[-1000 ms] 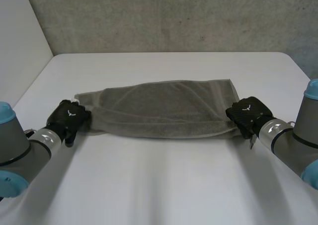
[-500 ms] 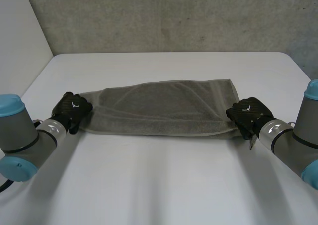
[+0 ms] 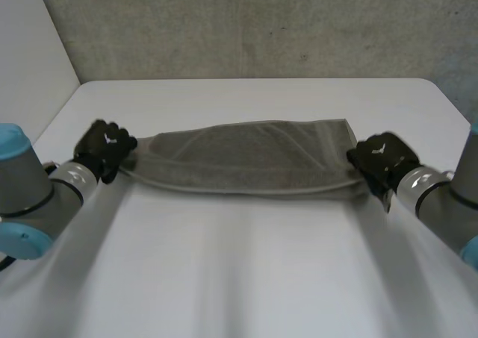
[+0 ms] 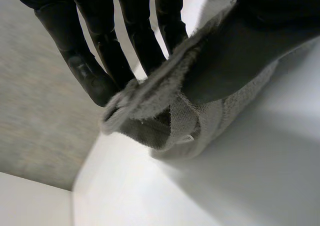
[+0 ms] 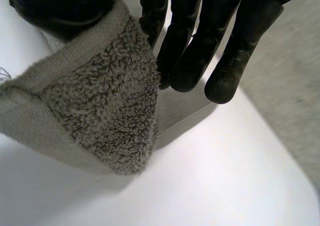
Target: Fold the towel.
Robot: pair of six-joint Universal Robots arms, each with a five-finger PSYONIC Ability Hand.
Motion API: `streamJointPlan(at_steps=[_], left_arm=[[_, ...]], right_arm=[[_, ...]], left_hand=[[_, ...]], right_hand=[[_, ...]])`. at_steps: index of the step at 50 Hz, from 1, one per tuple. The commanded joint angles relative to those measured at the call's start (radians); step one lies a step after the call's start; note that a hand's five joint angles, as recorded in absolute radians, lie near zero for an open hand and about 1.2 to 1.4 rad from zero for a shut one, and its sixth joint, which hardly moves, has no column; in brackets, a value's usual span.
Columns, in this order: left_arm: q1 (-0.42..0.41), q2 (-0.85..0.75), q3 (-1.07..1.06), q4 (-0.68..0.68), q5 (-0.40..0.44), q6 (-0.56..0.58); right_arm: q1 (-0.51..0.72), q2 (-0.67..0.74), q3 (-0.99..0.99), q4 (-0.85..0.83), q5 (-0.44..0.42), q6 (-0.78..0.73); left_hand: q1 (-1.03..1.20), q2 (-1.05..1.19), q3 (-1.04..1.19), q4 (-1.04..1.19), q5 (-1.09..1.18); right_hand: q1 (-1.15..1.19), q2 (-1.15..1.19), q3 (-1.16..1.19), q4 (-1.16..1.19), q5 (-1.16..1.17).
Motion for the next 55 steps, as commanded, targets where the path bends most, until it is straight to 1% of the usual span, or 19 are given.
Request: streamJointPlan(at_steps=[1, 2, 4, 5, 7, 12, 22, 27, 31, 37, 40, 44, 45, 46, 48, 51, 53, 54, 55], left_arm=[[-0.029, 0.182, -0.009, -0.035, -0.026, -0.13], [-0.029, 0.183, -0.009, -0.035, -0.026, -0.13], [-0.028, 0.27, -0.003, -0.077, -0.017, -0.214], [-0.028, 0.27, -0.003, -0.077, -0.017, -0.215], [-0.022, 0.336, 0.002, -0.121, -0.011, -0.293], [-0.016, 0.393, 0.002, -0.192, -0.009, -0.365], [-0.002, 0.43, -0.003, -0.345, -0.005, -0.436], [0.02, 0.424, 0.003, -0.425, 0.054, -0.44], [0.067, 0.396, 0.034, -0.474, 0.109, -0.445], [0.072, 0.282, 0.109, -0.534, 0.112, -0.446], [0.067, 0.16, 0.23, -0.597, 0.107, -0.44], [0.063, 0.071, 0.343, -0.632, 0.106, -0.442], [0.058, 0.031, 0.406, -0.655, 0.106, -0.439], [0.058, 0.031, 0.407, -0.655, 0.106, -0.439], [0.037, -0.035, 0.559, -0.69, 0.103, -0.437], [0.021, -0.05, 0.641, -0.692, 0.1, -0.44], [-0.005, -0.054, 0.783, -0.666, 0.078, -0.457], [-0.005, -0.054, 0.784, -0.666, 0.078, -0.457], [-0.016, -0.052, 0.851, -0.62, 0.062, -0.475]], right_arm=[[-0.016, -0.195, -0.074, 0.13, 0.01, 0.006], [-0.016, -0.196, -0.075, 0.13, 0.01, 0.006], [-0.032, -0.237, -0.13, 0.226, 0.013, 0.006], [-0.032, -0.237, -0.13, 0.227, 0.013, 0.006], [-0.046, -0.278, -0.18, 0.318, 0.013, 0.006], [-0.047, -0.338, -0.228, 0.398, 0.007, -0.002], [-0.046, -0.409, -0.263, 0.452, 0.007, -0.008], [-0.044, -0.409, -0.277, 0.506, 0.005, -0.017], [-0.039, -0.375, -0.274, 0.52, 0.008, -0.048], [-0.036, -0.263, -0.282, 0.52, 0.011, -0.074], [-0.027, -0.152, -0.315, 0.515, 0.014, -0.091], [-0.015, -0.061, -0.372, 0.512, 0.019, -0.1], [-0.007, -0.014, -0.418, 0.505, 0.028, -0.102], [-0.007, -0.013, -0.418, 0.504, 0.028, -0.102], [0.005, 0.056, -0.533, 0.445, 0.049, -0.094], [0.016, 0.074, -0.587, 0.376, 0.063, -0.088], [0.027, 0.076, -0.642, 0.153, 0.1, -0.057], [0.027, 0.076, -0.642, 0.152, 0.1, -0.057], [0.028, 0.061, -0.635, 0.012, 0.124, -0.028]], left_hand=[[-0.037, -0.104, -0.145, -0.126, -0.257], [-0.037, -0.104, -0.145, -0.126, -0.257], [-0.037, -0.104, -0.145, -0.126, -0.257], [-0.037, -0.104, -0.145, -0.126, -0.257], [-0.037, -0.104, -0.145, -0.126, -0.257], [-0.037, -0.104, -0.145, -0.126, -0.257], [-0.037, -0.104, -0.145, -0.126, -0.257], [-0.037, -0.104, -0.145, -0.126, -0.257], [-0.037, -0.104, -0.145, -0.126, -0.257], [-0.037, -0.104, -0.145, -0.126, -0.257], [-0.037, -0.104, -0.145, -0.126, -0.257], [-0.037, -0.104, -0.145, -0.126, -0.257], [-0.037, -0.104, -0.145, -0.126, -0.257], [-0.037, -0.104, -0.145, -0.126, -0.257], [-0.037, -0.104, -0.145, -0.126, -0.257], [-0.037, -0.104, -0.145, -0.126, -0.257], [-0.037, -0.104, -0.145, -0.126, -0.257], [-0.037, -0.104, -0.145, -0.126, -0.257], [-0.037, -0.104, -0.145, -0.126, -0.257]], right_hand=[[0.063, 0.088, 0.07, 0.059, 0.049], [0.063, 0.088, 0.07, 0.059, 0.049], [0.063, 0.088, 0.07, 0.059, 0.049], [0.063, 0.088, 0.07, 0.059, 0.049], [0.063, 0.088, 0.07, 0.059, 0.049], [0.063, 0.088, 0.07, 0.059, 0.049], [0.063, 0.088, 0.07, 0.059, 0.049], [0.063, 0.088, 0.07, 0.059, 0.049], [0.063, 0.088, 0.07, 0.059, 0.049], [0.063, 0.088, 0.07, 0.059, 0.049], [0.063, 0.088, 0.07, 0.059, 0.049], [0.063, 0.088, 0.07, 0.059, 0.049], [0.063, 0.088, 0.07, 0.059, 0.049], [0.063, 0.088, 0.07, 0.059, 0.049], [0.063, 0.088, 0.07, 0.059, 0.049], [0.063, 0.088, 0.07, 0.059, 0.049], [0.063, 0.088, 0.07, 0.059, 0.049], [0.063, 0.088, 0.07, 0.059, 0.049], [0.063, 0.088, 0.07, 0.059, 0.049]])
